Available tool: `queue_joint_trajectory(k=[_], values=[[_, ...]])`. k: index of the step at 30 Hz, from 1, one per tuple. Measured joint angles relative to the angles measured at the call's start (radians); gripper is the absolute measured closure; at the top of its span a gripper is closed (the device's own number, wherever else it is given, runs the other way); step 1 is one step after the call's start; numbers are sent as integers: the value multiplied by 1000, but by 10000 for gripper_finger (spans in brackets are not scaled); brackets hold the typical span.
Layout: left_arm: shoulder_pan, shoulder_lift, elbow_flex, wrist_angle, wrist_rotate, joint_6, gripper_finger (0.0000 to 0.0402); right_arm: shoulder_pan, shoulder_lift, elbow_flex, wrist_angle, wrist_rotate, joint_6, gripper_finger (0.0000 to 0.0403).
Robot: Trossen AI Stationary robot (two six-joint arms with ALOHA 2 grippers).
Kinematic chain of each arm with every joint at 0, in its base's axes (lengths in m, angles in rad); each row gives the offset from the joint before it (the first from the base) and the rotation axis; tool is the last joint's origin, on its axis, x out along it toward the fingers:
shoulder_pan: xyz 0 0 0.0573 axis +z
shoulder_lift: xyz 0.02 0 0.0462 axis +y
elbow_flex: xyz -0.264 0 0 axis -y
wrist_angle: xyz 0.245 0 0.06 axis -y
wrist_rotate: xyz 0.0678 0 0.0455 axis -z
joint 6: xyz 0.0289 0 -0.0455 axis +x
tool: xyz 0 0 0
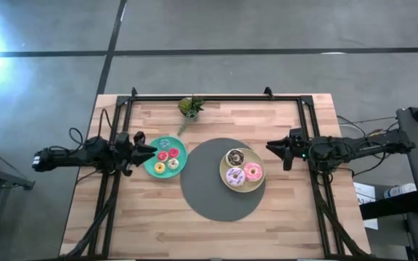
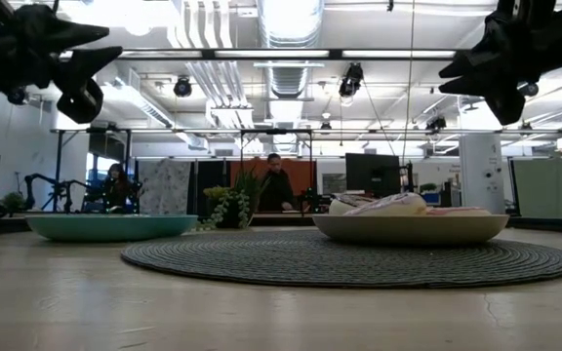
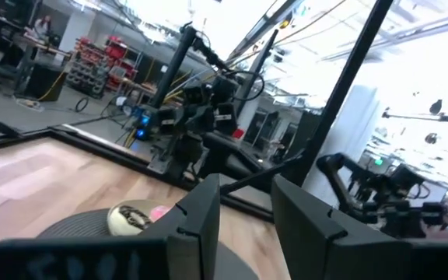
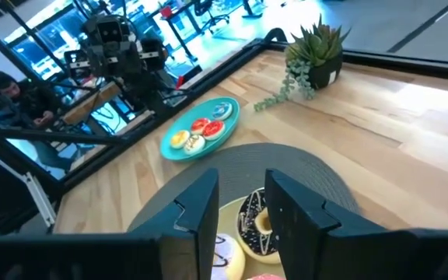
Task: Pick & Place donuts
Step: Return to Home Position
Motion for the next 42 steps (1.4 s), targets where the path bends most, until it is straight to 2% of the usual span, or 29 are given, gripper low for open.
queue_joint_trajectory(k=[9, 17, 21, 24, 30, 34, 42], values=[[0, 3, 0, -115, -64, -26, 310, 0, 7, -14, -14, -1, -19, 300], [0, 14, -1, -131, -65, -56, 310, 0, 8, -43, 1, -19, -25, 310], [0, 14, -1, -131, -65, -57, 310, 1, 7, -44, 47, -85, -106, 314], [0, 17, -1, -131, -64, -55, 310, 0, 7, -45, 70, -89, -165, 317], [0, 17, 1, -132, -73, 177, 310, -1, 6, -45, 100, -81, -265, 322], [0, 20, 1, -138, -74, 264, 310, -1, 6, -45, 106, -85, -285, 319], [0, 22, 1, -160, -74, 254, 310, 0, 6, -45, 108, -74, -356, 312]])
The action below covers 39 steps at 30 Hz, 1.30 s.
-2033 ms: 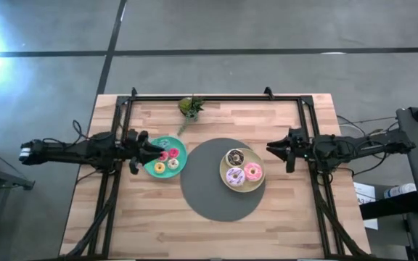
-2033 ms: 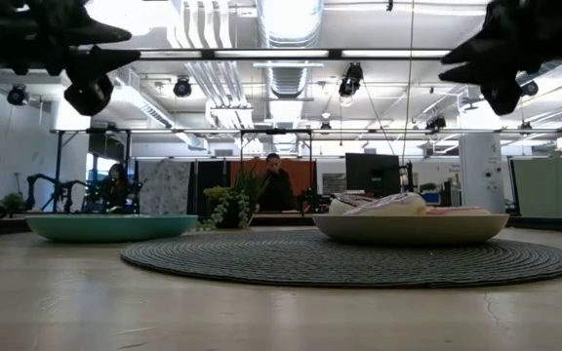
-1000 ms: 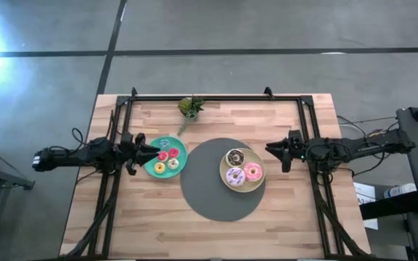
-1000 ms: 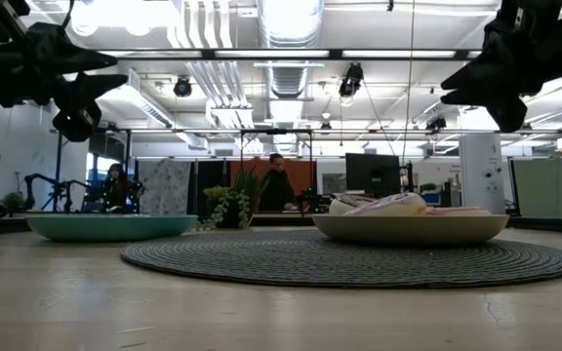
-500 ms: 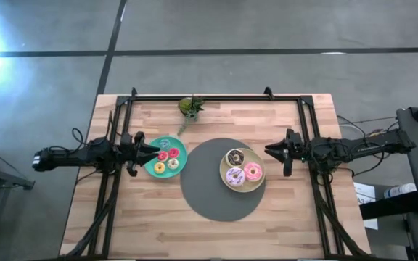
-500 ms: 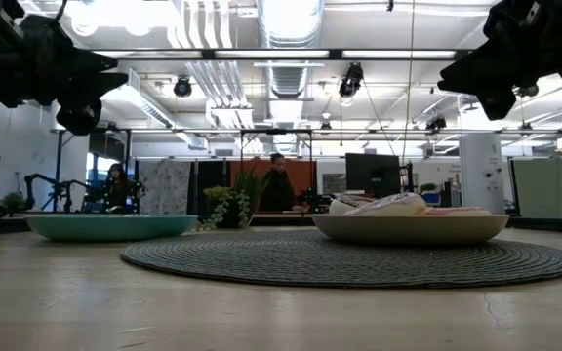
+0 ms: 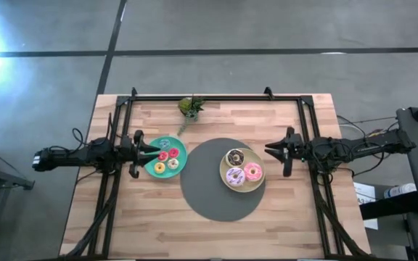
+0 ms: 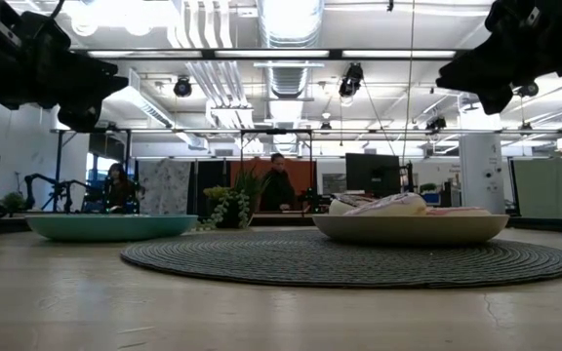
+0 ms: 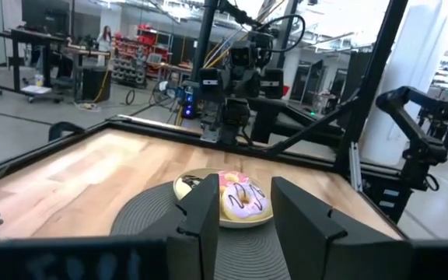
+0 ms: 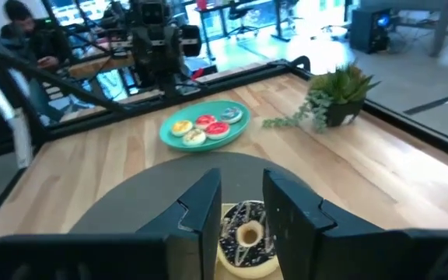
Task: Pick & Place donuts
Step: Return to Home Position
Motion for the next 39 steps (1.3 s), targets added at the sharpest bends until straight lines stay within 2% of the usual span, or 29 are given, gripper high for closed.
queue_joint_trajectory(k=[7, 32, 35, 37, 39], values=[[0, 0, 0, 0, 0, -21, 310, 0, 0, 0, 1, 23, 65, 320], [0, 0, 1, 0, -1, -23, 310, -1, -31, -1, 35, 6, 54, 322], [0, 0, 1, 0, -1, -23, 310, -25, -72, -1, 48, -115, -79, 327], [0, 0, 1, 0, -1, -23, 310, -53, -98, -1, 36, -261, -171, 329], [0, 0, 1, 0, -1, -23, 310, -96, -125, -1, -5, -397, -198, 331]])
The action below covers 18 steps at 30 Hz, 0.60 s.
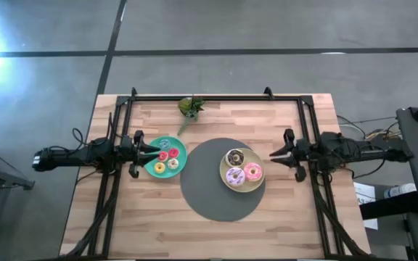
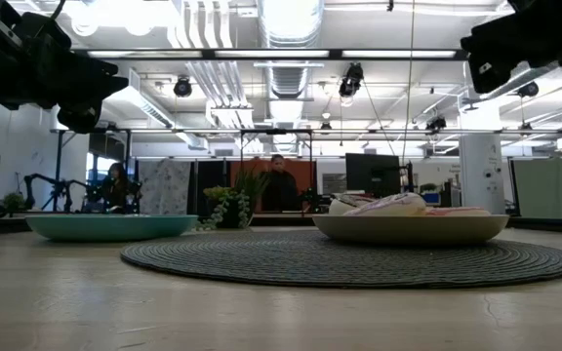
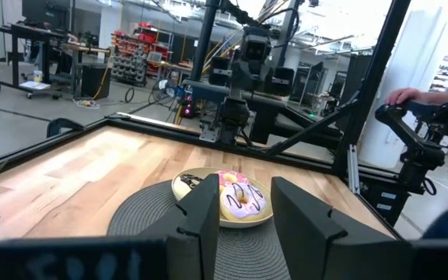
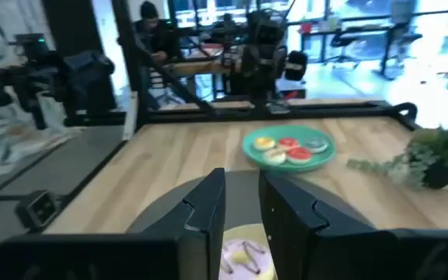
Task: Pick & Place donuts
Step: Return to Home Position
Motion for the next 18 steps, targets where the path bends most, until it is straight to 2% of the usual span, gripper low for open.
queue_joint_trajectory(k=[4, 8, 13, 18], values=[[0, 0, 0, 0, 0, 0, 310, -90, -57, -30, 1, -124, 4, 332], [0, 0, 0, 0, 0, 0, 310, -123, -140, -116, 136, -164, -23, 325], [0, 0, 0, 0, 0, 0, 310, -117, -198, -247, 325, -272, 14, 315], [0, 0, 0, 0, 0, 0, 310, -113, -195, -248, 267, -287, -10, 312]])
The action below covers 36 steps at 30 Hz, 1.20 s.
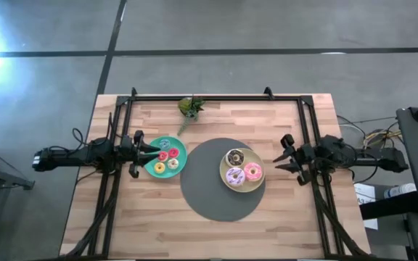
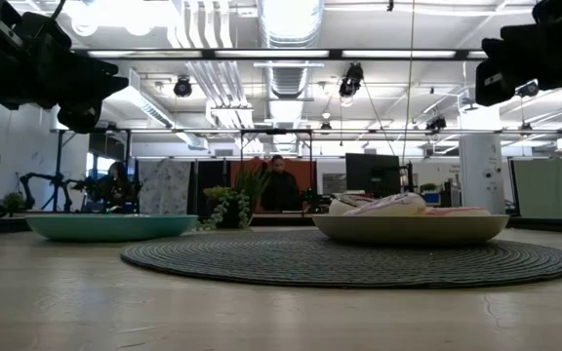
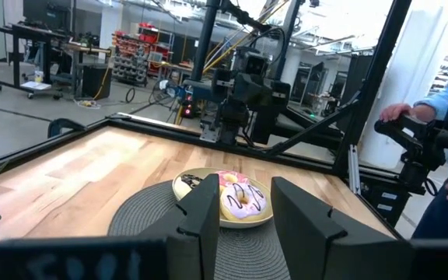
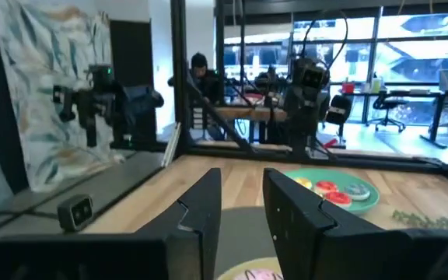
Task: Pick & Place donuts
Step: Return to Home Position
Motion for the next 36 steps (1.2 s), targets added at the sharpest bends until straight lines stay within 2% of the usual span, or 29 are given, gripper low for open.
queue_joint_trajectory(k=[4, 10, 13, 19, 36], values=[[0, 0, 0, -1, 0, 0, 310, 29, -26, 0, -55, 44, -50, 317], [0, 0, 0, -1, 0, 0, 310, 86, -119, 0, -217, 248, 26, 329], [0, 0, 0, -1, 0, 0, 310, 91, -117, 0, -232, 256, 45, 330], [0, 0, 0, -2, 0, 0, 310, 94, -120, 0, -233, 261, -91, 324], [0, 0, 0, -2, 0, 0, 310, 94, -116, 0, -233, 262, -49, 332]])
